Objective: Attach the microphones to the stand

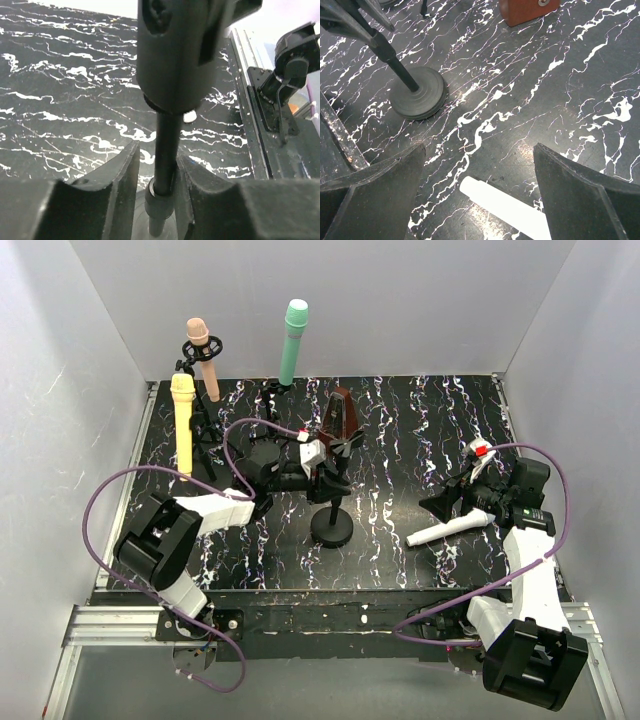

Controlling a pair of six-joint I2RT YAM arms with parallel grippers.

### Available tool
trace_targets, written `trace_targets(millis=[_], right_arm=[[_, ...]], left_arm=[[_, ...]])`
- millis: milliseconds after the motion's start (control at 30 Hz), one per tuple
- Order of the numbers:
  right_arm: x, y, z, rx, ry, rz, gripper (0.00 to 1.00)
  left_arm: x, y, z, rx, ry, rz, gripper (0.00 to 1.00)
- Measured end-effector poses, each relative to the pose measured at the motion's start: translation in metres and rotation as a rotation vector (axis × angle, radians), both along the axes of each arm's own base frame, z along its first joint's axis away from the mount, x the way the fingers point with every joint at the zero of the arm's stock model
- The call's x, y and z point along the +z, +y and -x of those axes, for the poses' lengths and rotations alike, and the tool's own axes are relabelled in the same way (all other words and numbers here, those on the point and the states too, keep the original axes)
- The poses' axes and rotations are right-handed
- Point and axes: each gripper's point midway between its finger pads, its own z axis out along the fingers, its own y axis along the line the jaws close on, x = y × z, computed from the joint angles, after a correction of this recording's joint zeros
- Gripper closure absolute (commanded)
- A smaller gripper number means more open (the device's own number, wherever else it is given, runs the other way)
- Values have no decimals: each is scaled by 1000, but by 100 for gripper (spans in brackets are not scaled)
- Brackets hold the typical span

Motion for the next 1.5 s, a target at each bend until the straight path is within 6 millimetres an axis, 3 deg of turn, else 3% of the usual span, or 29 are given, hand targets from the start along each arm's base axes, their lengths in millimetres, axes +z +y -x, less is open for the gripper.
trace_targets(millis=[167,433,533,900,1000,1167,1300,1500], right_arm=[[-1,0,0,2,0,2,5],[-2,-1,-1,1,3,3,5],[-2,-3,-1,-7,3,3,5],[-9,-14,3,-74,82,1,10],[-7,-25,-2,-179,179,5,10],[-6,-64,-20,-523,382,11,11],[-24,-85,-16,-749,556,-19,15],[-63,-108,3,-961,737,-28,27]], left_arm=[[-9,11,5,50,-7,-19,58],[1,32,9,157,-71,-32,13],[5,44,12,219,-85,-42,2],[36,97,29,444,-82,-117,2],[42,112,37,493,-79,-134,2],[47,130,45,553,-85,-140,2],[47,136,44,584,-97,-152,2],[29,138,46,577,-56,-215,2]])
